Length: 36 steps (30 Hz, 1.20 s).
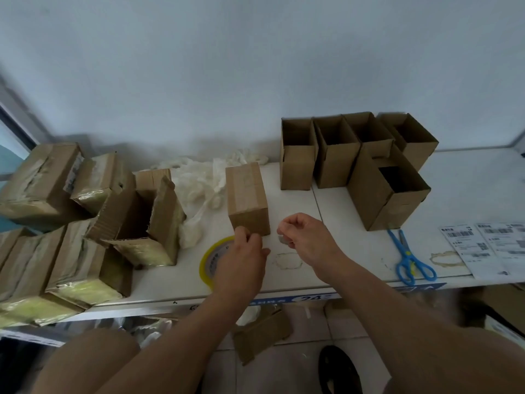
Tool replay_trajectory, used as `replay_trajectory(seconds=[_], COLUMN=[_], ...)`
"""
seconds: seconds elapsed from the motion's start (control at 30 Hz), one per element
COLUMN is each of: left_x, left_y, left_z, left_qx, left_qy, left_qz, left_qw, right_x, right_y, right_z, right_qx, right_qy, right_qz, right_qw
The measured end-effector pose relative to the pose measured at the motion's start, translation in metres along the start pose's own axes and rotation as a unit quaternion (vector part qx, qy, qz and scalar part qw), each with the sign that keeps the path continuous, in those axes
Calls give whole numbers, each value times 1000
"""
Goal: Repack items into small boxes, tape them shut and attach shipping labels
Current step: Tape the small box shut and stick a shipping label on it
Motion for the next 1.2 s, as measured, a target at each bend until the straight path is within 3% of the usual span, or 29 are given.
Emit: replay_trajectory(seconds=[0.13, 0.23, 0.3, 0.43, 0.57, 0.83, 1.2], left_x=[-20, -11, 9, 50, 34, 6, -4], left_y=[-3, -5, -11, -25, -51, -79, -43], left_z=[-6, -5, 4, -2, -17, 3, 125], left_qx=[-21, -5, 16, 72, 159, 200, 51], left_qy=[-35, -67, -71, 57, 124, 180, 113], left_qz=[-30, 3, 53, 215, 143, 77, 92], left_qw=[999, 998, 996, 972, 969, 960, 988], right_x=[11, 18, 22, 30, 44, 97, 151], right_y=[6, 9, 11, 15, 22, 35, 52], right_z=[5, 8, 7, 4, 5, 24, 58], right_qx=[-5, -7, -2, 8, 19, 1, -57], right_qy=[30, 47, 58, 67, 94, 104, 133], right_qz=[10, 8, 19, 39, 57, 134, 170], right_qw=[1000, 999, 998, 997, 994, 986, 975])
Point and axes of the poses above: each hand's wrist, its own y-axis away from the middle knuckle, its own x-axis out of the back of the hand, z = x × y, the point moved 6 cm from there along -y, towards the middle knuckle, and after that the axes turned 5 degrees about -x, right-handed, at the moved point
